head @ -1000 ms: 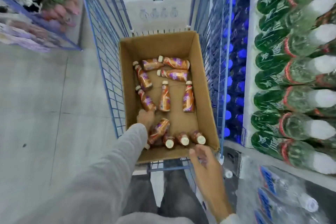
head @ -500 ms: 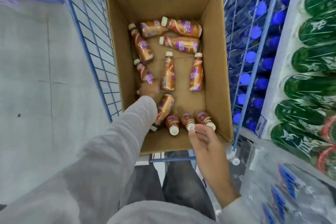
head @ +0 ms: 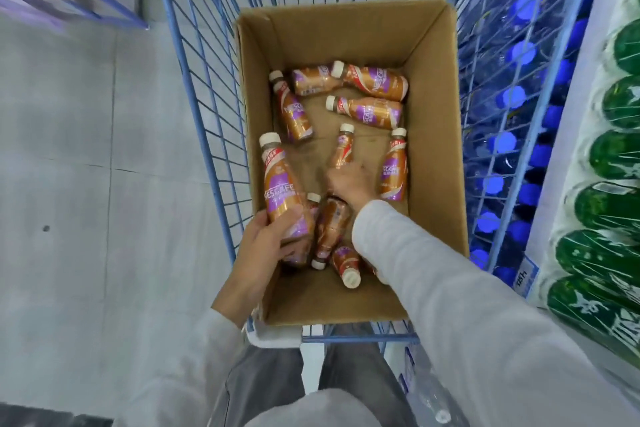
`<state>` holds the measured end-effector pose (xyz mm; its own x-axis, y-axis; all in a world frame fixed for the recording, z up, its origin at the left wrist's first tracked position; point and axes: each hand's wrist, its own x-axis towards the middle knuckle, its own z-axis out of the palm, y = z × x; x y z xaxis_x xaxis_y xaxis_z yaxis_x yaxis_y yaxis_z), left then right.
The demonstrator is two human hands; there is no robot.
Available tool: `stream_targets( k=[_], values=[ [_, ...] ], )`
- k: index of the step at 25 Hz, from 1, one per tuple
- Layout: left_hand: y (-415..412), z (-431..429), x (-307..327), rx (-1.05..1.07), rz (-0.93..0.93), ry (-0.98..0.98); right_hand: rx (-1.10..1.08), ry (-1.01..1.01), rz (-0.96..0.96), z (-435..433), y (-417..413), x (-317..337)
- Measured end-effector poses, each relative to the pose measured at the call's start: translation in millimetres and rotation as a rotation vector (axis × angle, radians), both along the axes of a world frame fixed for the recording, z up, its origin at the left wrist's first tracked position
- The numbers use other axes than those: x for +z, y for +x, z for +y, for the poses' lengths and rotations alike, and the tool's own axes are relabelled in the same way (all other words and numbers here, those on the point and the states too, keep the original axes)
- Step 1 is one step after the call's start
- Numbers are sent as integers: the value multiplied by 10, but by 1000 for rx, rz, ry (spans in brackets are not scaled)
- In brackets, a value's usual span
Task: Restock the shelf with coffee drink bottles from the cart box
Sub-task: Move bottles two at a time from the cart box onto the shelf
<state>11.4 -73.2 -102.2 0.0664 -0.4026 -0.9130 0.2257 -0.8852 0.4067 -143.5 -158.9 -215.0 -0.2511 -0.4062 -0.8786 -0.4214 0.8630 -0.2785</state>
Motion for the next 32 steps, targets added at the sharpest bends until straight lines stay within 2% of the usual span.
stream_targets(
  k=[4,7,11,14,21,27,32],
  values=[
    [122,45,27,-2,45,-35,-88,48,6,-5,90,-452],
    [137,40,120,-56,41,-50,-156,-24,-73,85,-27,-292],
    [130,-19,427,-120,59,-83,-372,-158,-226,334,-255,518],
    [124,-65,733,-204,98,-143,-490,-243,-232,581,-297,1310],
    [-144,-235,1673,-535,232,-407,-838,-608,-240,1253,-162,2810],
    [-575,136,2425,-796,374,-579,-1086,-863,-106,2199,-317,3678],
    [-1168,1085,2902,-973,513,-648,-1209,-1081,67,3429,-513,4277]
  ],
)
